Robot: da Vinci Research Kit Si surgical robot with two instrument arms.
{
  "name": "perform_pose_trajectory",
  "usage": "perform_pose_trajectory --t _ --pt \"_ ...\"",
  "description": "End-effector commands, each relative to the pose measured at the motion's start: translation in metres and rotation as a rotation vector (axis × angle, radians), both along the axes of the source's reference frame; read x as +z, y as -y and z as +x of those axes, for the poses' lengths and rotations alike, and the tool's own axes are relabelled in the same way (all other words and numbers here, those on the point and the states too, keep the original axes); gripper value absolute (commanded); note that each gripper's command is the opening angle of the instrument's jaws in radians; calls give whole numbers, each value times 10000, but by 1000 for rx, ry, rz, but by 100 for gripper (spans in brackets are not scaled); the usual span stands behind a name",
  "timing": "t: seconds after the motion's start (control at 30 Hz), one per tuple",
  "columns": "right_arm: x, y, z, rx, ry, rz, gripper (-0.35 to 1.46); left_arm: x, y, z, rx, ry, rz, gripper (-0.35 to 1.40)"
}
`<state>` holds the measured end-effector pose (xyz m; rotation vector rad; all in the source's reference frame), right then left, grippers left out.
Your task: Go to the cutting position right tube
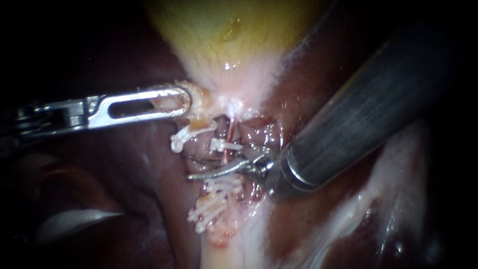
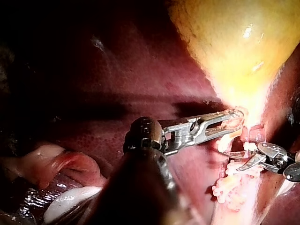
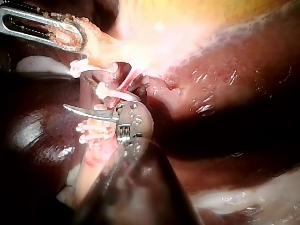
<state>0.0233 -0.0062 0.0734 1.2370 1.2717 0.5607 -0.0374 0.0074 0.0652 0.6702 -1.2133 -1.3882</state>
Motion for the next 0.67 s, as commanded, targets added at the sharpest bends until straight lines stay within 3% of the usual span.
perform_pose_trajectory --t 0.03,0.67 --pt "0 0 0 -1 1 0 144 0 0 0 0 0 0 -35" --pt "0 0 -2 -2 0 0 144 0 0 0 3 2 0 -35"
